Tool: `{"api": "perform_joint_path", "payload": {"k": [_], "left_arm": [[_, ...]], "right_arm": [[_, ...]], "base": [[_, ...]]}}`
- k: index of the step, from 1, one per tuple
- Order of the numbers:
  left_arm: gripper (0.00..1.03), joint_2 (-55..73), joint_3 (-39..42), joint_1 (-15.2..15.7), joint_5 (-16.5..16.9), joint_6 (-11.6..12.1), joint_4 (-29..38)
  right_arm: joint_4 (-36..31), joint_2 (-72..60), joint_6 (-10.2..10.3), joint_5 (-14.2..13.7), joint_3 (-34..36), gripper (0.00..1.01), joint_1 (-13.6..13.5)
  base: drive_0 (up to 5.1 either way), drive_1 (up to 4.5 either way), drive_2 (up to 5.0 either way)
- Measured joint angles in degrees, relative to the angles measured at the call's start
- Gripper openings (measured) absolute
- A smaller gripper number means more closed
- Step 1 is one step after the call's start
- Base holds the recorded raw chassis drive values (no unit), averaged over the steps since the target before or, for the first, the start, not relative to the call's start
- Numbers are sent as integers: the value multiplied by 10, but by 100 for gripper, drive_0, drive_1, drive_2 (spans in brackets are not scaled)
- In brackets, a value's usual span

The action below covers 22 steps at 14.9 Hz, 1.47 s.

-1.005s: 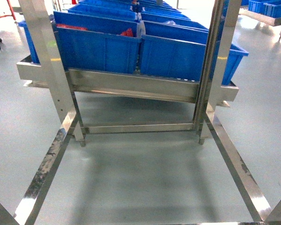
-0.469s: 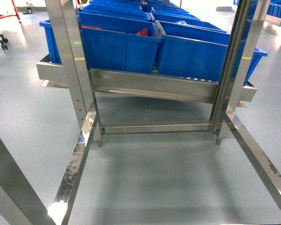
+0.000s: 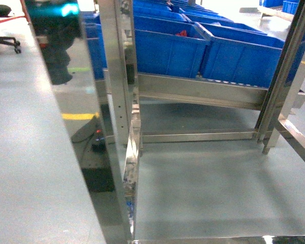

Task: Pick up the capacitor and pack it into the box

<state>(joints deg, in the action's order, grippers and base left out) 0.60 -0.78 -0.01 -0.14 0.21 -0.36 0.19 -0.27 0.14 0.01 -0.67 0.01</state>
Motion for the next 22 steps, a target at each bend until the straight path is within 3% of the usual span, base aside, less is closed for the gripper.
{"api": "perform_joint_path", "payload": {"k": [22], "left_arm": [[44, 0, 0, 0, 2, 0, 0]], "right_arm": [[-2, 0, 0, 0, 0, 98, 0]], "base": [[-489, 170, 308]]}}
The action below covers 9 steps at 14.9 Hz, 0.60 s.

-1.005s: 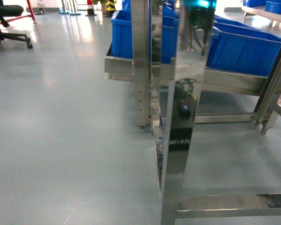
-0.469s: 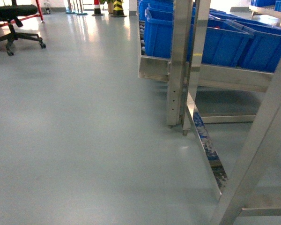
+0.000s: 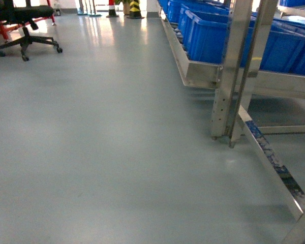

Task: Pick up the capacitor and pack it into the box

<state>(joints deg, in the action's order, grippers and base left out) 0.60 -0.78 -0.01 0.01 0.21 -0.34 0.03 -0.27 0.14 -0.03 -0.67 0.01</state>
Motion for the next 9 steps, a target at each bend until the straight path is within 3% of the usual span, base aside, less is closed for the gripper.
{"api": "perform_joint_path", "payload": {"k": [9], "left_arm": [[44, 0, 0, 0, 0, 0, -1]], "right_arm": [[3, 0, 0, 0, 0, 98, 0]], "base": [[-502, 244, 244]]}}
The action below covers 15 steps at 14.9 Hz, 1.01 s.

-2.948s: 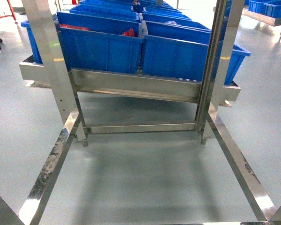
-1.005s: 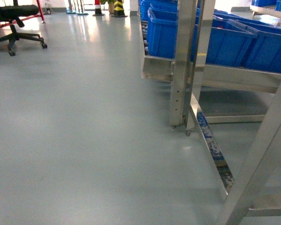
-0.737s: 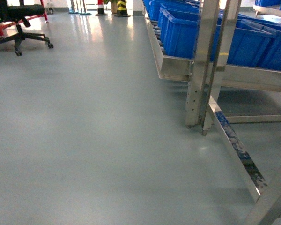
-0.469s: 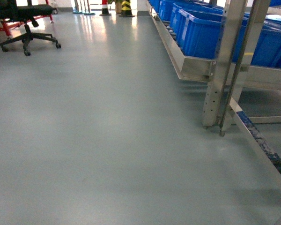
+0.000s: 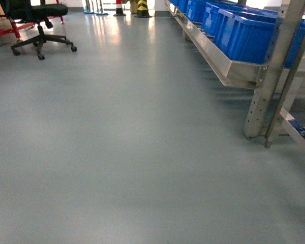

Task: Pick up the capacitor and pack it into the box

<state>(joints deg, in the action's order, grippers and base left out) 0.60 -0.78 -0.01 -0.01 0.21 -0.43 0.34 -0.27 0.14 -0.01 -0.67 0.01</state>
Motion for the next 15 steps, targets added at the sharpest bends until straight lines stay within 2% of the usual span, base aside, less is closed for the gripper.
{"api": "perform_joint_path", "payload": {"k": [15], "left_arm": [[44, 0, 0, 0, 0, 0, 0]], "right_arm": [[0, 0, 0, 0, 0, 98, 0]], "base": [[-503, 242, 242]]}}
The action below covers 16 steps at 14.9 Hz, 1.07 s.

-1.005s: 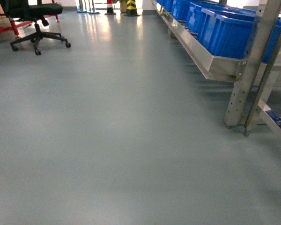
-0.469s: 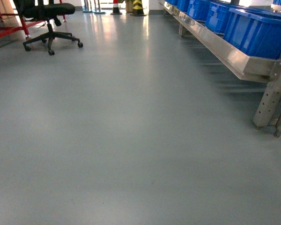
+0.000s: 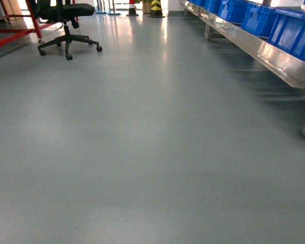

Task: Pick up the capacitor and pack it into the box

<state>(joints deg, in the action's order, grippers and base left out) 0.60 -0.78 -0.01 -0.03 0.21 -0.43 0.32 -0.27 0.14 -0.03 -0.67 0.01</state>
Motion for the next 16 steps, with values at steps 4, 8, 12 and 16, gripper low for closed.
{"api": "perform_joint_path", "payload": {"k": [4, 8, 12, 16], "left_arm": [[44, 0, 0, 0, 0, 0, 0], [44, 0, 0, 0, 0, 0, 0], [44, 0, 0, 0, -1, 0, 1], [44, 0, 0, 0, 0, 0, 2]], "right_arm": [[0, 0, 0, 0, 0, 98, 0], [0, 0, 0, 0, 0, 98, 0], [-1, 0, 0, 0, 0, 98, 0], [-1, 0, 0, 0, 0, 98, 0]], "base": [[-499, 246, 246], [-509, 236, 236], [-496, 250, 250], [-500, 245, 245]]}}
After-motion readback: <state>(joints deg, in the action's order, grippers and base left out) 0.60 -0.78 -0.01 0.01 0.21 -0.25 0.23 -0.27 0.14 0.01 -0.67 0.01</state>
